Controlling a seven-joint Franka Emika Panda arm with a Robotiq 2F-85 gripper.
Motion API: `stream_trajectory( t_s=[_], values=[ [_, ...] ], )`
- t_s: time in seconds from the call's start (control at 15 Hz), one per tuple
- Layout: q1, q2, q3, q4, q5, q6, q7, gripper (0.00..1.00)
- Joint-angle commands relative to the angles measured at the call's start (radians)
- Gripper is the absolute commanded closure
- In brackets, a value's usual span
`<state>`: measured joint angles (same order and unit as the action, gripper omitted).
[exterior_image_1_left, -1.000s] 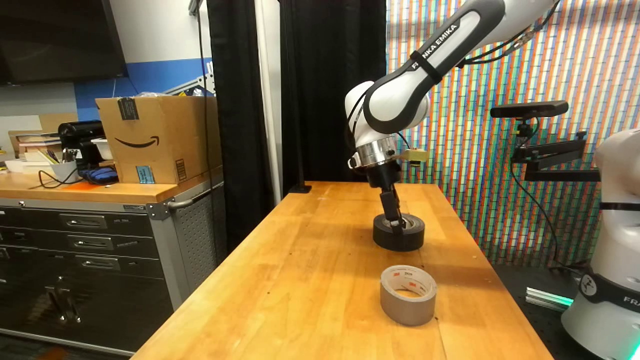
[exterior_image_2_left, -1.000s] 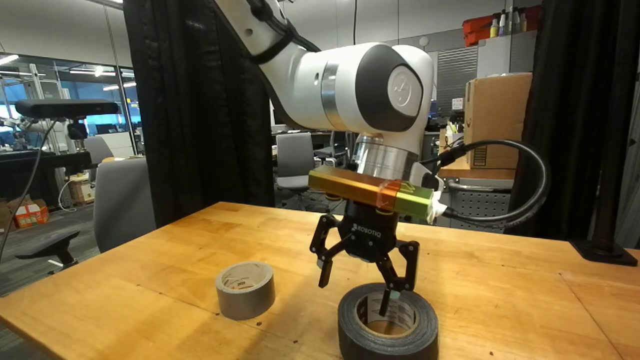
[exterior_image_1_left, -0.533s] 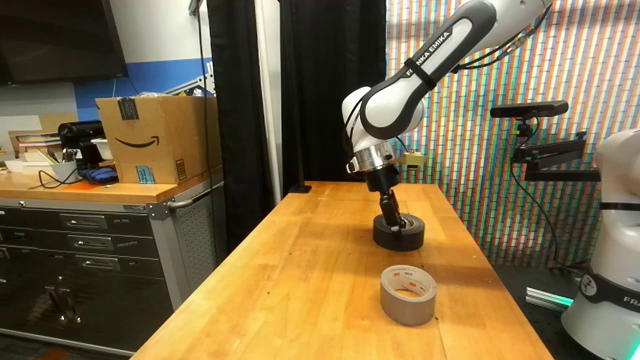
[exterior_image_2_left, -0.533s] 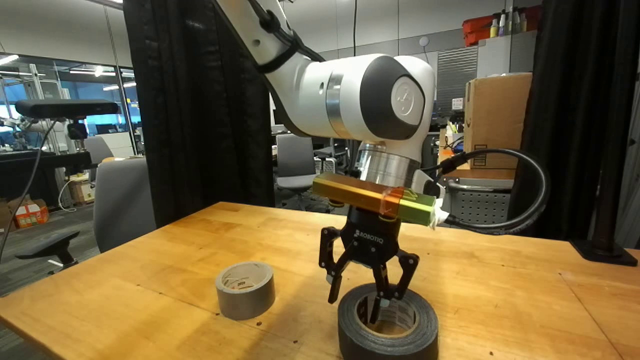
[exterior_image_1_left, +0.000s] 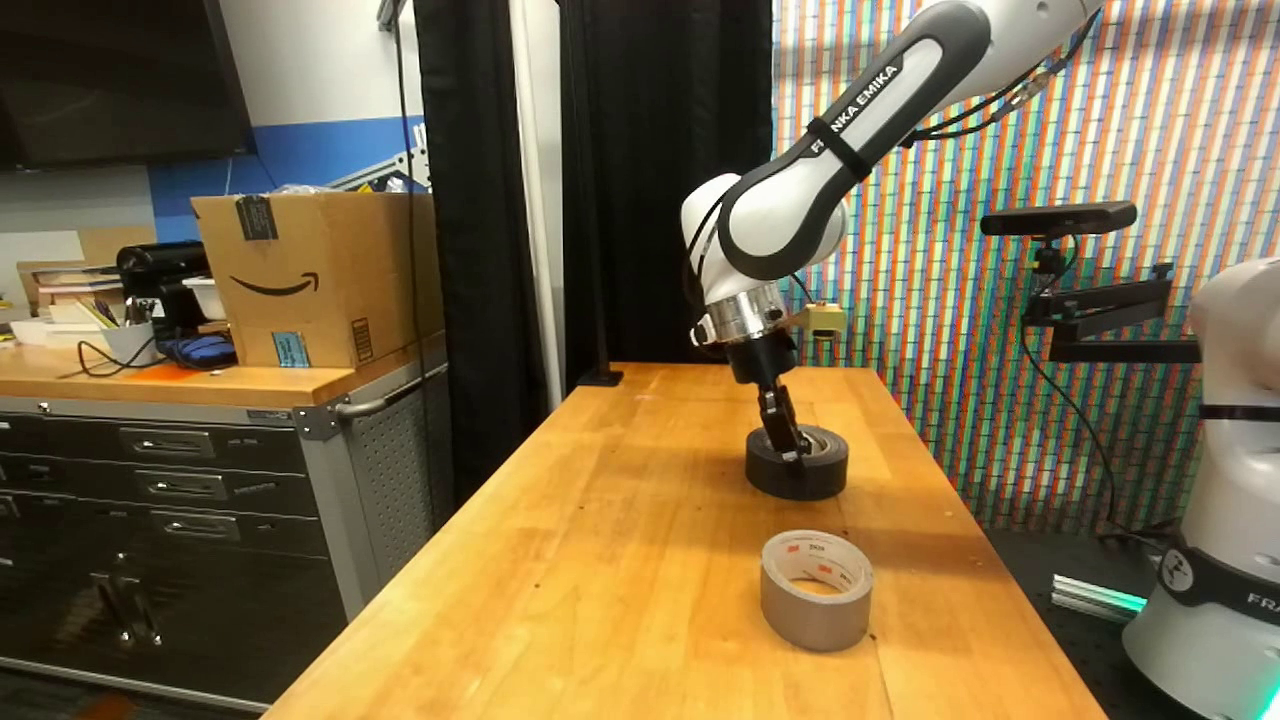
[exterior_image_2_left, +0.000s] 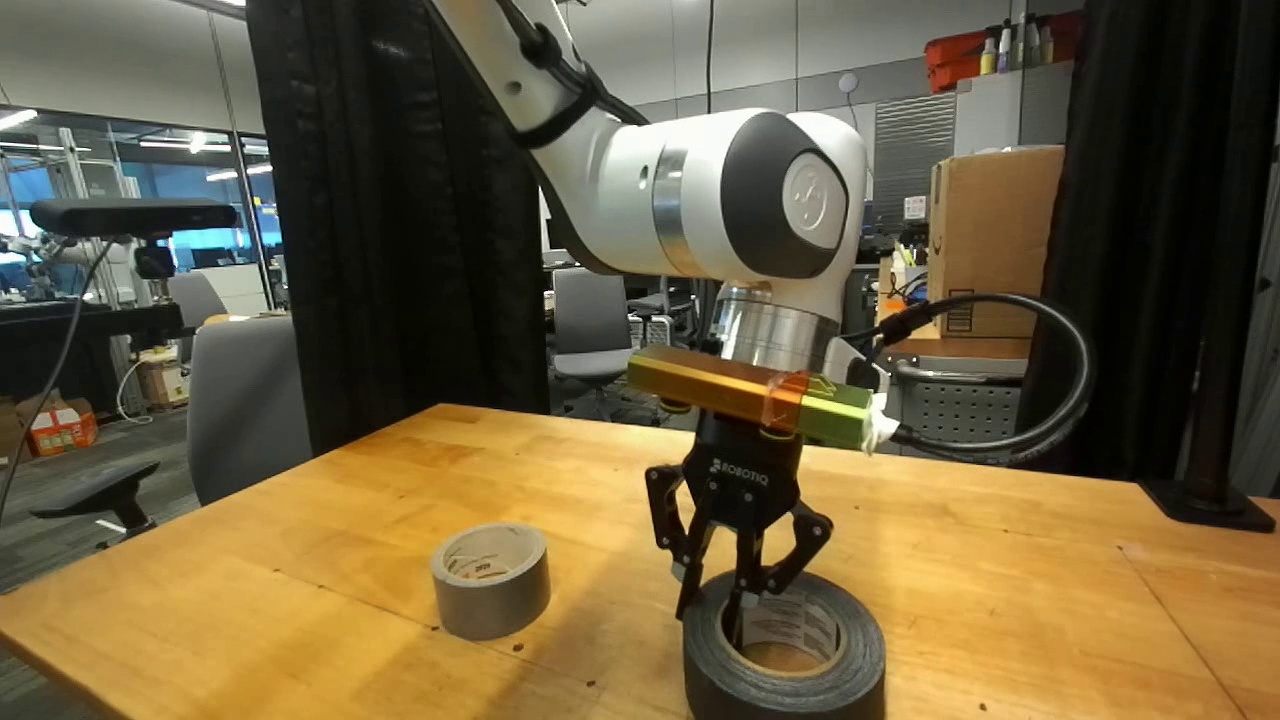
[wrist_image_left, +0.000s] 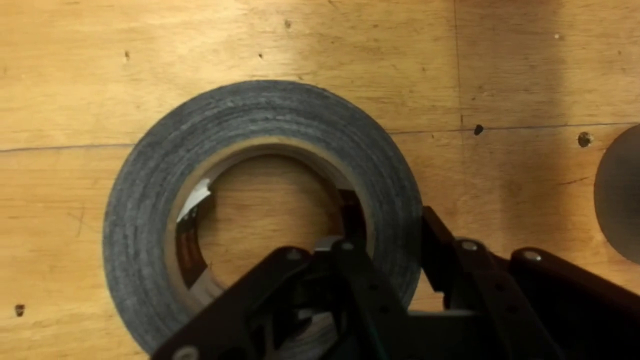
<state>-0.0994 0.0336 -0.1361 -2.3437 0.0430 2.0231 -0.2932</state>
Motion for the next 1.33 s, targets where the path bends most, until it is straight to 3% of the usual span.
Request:
stream_trajectory(
  t_s=[0.0,0.87,1.27],
  values=[
    [-0.009,-0.005,0.007,0.021,-0.026,-0.006,0.02,0.92],
    [-0.007,-0.041,0.008,0.059,-0.104,-0.022,0.062,0.92],
    [0.01,0.016,0.033,0.161,-0.107,-0.033,0.055,0.92]
  ],
)
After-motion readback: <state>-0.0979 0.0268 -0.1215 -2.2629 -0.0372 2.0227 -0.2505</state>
